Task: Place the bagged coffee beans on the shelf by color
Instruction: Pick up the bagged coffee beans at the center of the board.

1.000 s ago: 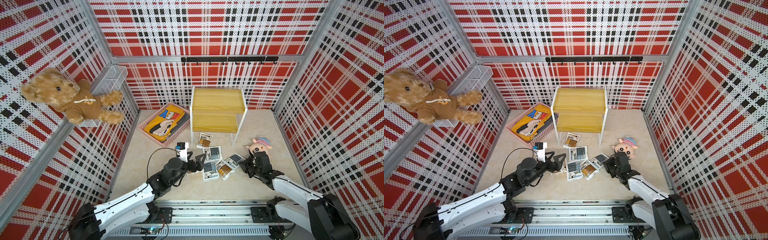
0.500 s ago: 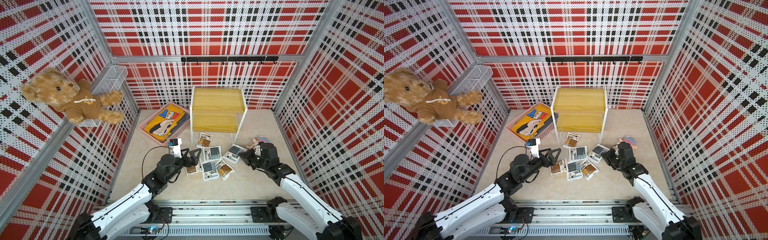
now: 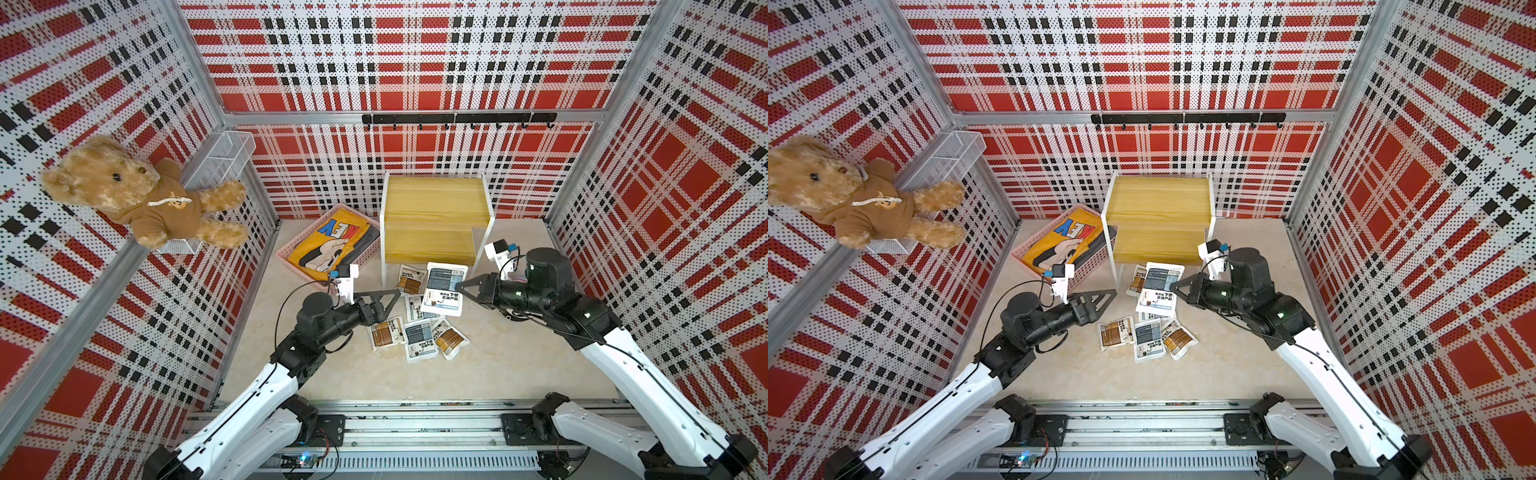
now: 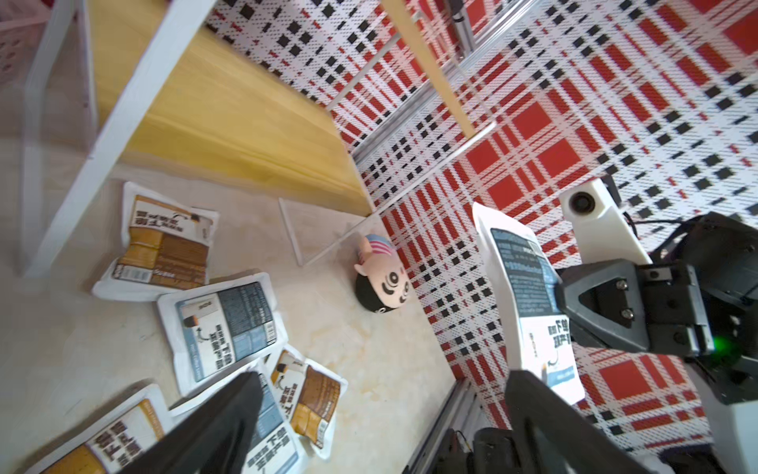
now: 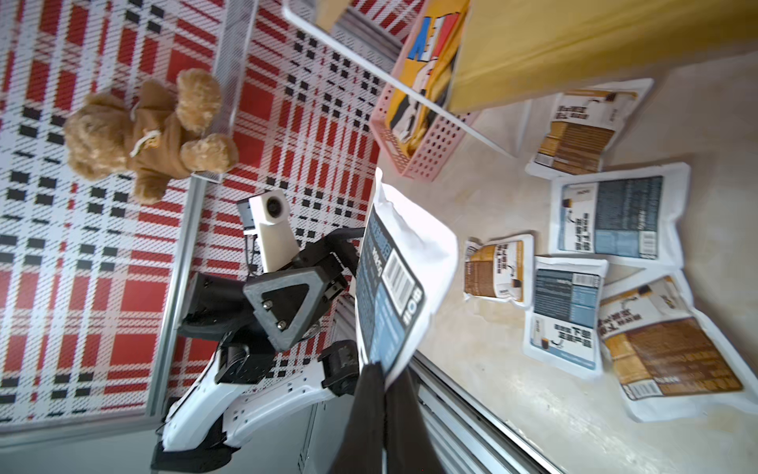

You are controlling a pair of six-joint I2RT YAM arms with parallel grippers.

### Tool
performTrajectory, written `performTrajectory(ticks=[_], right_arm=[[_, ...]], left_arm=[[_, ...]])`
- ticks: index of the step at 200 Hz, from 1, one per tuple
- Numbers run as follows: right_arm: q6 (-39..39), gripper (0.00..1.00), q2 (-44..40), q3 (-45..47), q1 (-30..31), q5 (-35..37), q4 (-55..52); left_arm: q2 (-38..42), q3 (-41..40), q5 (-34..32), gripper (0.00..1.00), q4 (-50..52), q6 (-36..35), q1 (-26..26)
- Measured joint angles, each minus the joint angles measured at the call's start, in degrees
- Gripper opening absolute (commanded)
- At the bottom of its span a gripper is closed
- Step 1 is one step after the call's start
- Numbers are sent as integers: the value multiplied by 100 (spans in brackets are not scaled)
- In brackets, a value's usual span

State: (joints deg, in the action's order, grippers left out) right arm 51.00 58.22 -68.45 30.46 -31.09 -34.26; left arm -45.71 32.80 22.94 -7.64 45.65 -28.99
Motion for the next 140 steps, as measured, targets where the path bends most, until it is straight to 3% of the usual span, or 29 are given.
performTrajectory(ticks=[48, 105, 140], right_arm=[[-155, 0, 957, -2011, 127, 31, -275], [-673, 0, 3005, -4597, 120, 247, -903], [-905, 0, 4118, -5611, -39, 369, -1211]], left_arm=[[315, 629, 225, 99, 219, 109, 374], [328, 907, 297, 99, 522, 101, 929], [326, 907, 420, 99, 629, 101, 1130]])
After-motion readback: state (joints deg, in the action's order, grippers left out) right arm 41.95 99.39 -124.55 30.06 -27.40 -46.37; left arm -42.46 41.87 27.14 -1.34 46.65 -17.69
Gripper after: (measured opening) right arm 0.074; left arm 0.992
